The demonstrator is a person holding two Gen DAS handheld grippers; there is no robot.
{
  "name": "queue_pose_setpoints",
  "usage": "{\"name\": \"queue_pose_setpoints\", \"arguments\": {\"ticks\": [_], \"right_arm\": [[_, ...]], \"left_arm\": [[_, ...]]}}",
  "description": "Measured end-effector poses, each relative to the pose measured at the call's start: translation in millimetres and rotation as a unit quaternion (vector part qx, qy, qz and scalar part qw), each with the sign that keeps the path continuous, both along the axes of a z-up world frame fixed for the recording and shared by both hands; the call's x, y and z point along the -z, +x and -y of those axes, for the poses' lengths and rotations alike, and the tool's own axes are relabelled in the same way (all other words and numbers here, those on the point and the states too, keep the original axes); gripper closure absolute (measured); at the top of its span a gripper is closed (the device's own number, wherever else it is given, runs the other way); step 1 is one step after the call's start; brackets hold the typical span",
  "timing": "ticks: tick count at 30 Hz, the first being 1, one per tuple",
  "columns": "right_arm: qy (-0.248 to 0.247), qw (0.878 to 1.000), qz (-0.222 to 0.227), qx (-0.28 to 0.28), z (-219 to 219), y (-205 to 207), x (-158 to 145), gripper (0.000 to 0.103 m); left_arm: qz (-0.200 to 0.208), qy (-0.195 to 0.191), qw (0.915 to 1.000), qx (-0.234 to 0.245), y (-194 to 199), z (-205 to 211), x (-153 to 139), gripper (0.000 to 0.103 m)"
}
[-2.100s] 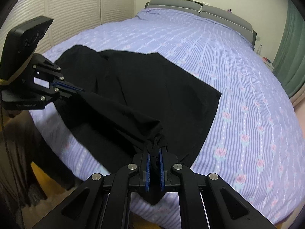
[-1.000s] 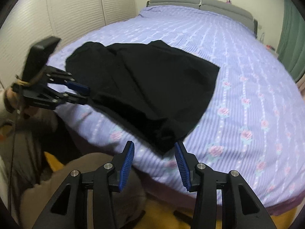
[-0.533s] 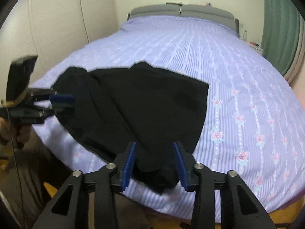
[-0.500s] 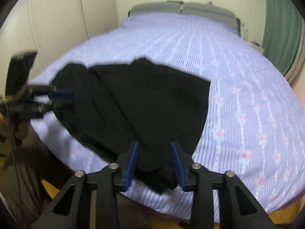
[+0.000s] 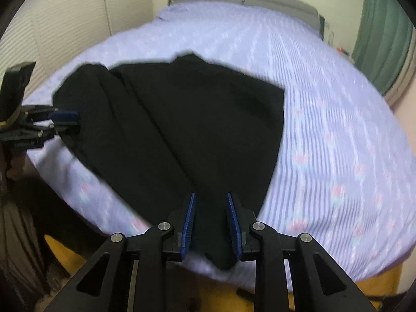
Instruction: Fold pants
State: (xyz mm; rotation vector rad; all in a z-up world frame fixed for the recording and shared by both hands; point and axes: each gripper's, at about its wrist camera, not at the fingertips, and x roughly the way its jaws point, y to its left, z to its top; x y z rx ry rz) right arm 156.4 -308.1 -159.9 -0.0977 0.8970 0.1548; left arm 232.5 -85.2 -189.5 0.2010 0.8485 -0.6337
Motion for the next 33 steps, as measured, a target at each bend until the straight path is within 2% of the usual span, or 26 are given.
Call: {"name": "queue_pose_setpoints", "arguments": {"ticks": [2, 3, 4, 5, 7, 9, 10, 14, 18, 20, 22, 24, 26, 28, 30, 33], "right_arm": [[0.011, 1.0, 0.019, -0.02, -13, 14, -19, 0.063], [0.016, 0.999, 0.027, -0.03, -20, 22, -26, 0.053], [0.017, 0.998, 0.036, -0.039, -30, 31, -33, 0.046], [0.017, 0.998, 0.043, -0.048, -40, 42, -37, 0.044], [0.021, 0.996, 0.049, -0.068, -61, 62, -45, 0.044], [0.023, 0.995, 0.054, -0.086, -84, 82, -50, 0.044], [0.021, 0.994, 0.057, -0.093, -95, 89, -52, 0.044], [0.021, 0.99, 0.064, -0.121, -146, 118, -55, 0.044], [0.028, 0.988, 0.058, -0.137, -183, 131, -53, 0.044], [0.029, 0.988, 0.055, -0.143, -198, 135, -49, 0.044], [0.029, 0.988, 0.051, -0.14, -202, 134, -45, 0.044], [0.03, 0.99, 0.045, -0.132, -201, 136, -40, 0.044], [0.034, 0.991, 0.04, -0.12, -195, 136, -35, 0.044], [0.04, 0.993, 0.033, -0.106, -186, 134, -31, 0.044], [0.044, 0.994, 0.029, -0.094, -181, 135, -28, 0.044], [0.044, 0.995, 0.027, -0.081, -174, 134, -27, 0.044]], "left_arm": [[0.018, -0.005, 0.9991, -0.039, 1, -24, -16, 0.051], [0.027, -0.005, 0.9973, -0.068, 3, -40, -22, 0.046], [0.031, -0.005, 0.9952, -0.093, 5, -55, -26, 0.044], [0.032, -0.005, 0.9927, -0.116, 8, -69, -27, 0.044], [0.028, -0.007, 0.9854, -0.168, 16, -98, -26, 0.044], [0.007, -0.019, 0.9748, -0.222, 28, -130, -20, 0.044], [-0.008, -0.028, 0.9668, -0.254, 34, -151, -13, 0.044], [-0.049, -0.057, 0.9479, -0.31, 50, -185, 10, 0.045], [-0.103, -0.115, 0.937, -0.313, 62, -197, 31, 0.048], [-0.105, -0.123, 0.9354, -0.315, 66, -194, 34, 0.053], [-0.097, -0.129, 0.9366, -0.311, 67, -193, 33, 0.07], [-0.095, -0.135, 0.9361, -0.311, 67, -197, 31, 0.071], [-0.092, -0.129, 0.9378, -0.309, 69, -196, 31, 0.073], [-0.087, -0.112, 0.9407, -0.308, 70, -192, 30, 0.081], [-0.084, -0.099, 0.9412, -0.312, 68, -191, 28, 0.085], [-0.08, -0.077, 0.9381, -0.328, 58, -194, 23, 0.086]]}}
